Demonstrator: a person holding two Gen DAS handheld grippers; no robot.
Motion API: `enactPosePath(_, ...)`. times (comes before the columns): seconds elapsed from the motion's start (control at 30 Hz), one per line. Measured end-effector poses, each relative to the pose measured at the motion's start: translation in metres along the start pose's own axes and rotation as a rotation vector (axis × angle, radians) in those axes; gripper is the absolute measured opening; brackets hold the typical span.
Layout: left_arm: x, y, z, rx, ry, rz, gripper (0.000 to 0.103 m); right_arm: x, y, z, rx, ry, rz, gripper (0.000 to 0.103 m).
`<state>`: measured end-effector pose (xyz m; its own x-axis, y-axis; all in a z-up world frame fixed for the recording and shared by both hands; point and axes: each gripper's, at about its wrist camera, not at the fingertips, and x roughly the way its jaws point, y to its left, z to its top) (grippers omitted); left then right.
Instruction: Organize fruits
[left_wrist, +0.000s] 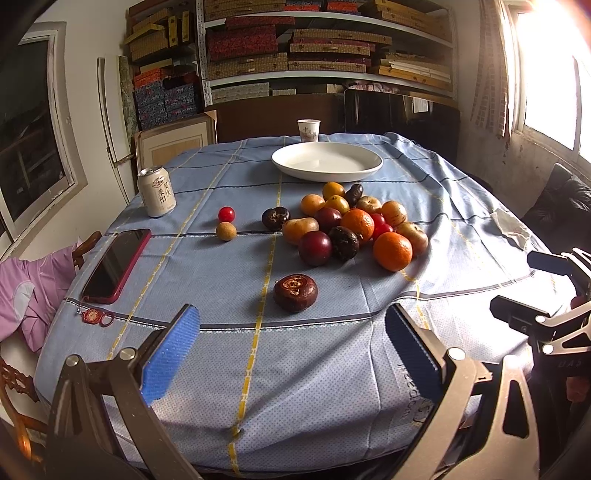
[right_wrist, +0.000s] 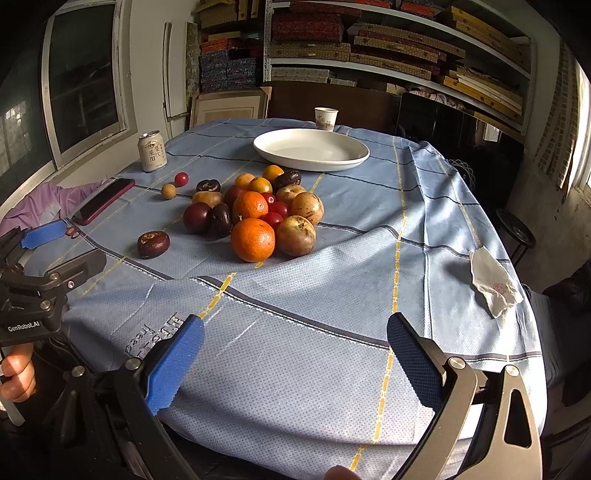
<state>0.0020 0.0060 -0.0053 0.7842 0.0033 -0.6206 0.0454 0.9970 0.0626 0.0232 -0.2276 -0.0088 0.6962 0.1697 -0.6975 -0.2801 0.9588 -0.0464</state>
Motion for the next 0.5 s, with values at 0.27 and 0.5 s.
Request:
enactPosePath(0.27,0.0002,-0.0001,0.0002,-0.001,0.002,0.000,0.098,0.0004,0.0011,0.0002,-0.001,-0.001,0.001,0.099)
enactPosePath(0.5,0.0010,0.0024,-0.0024,-0.002,0.005,0.001,0.098,0.0000,0.0008,0.0001,0.002,-0.001,0.001,0.099)
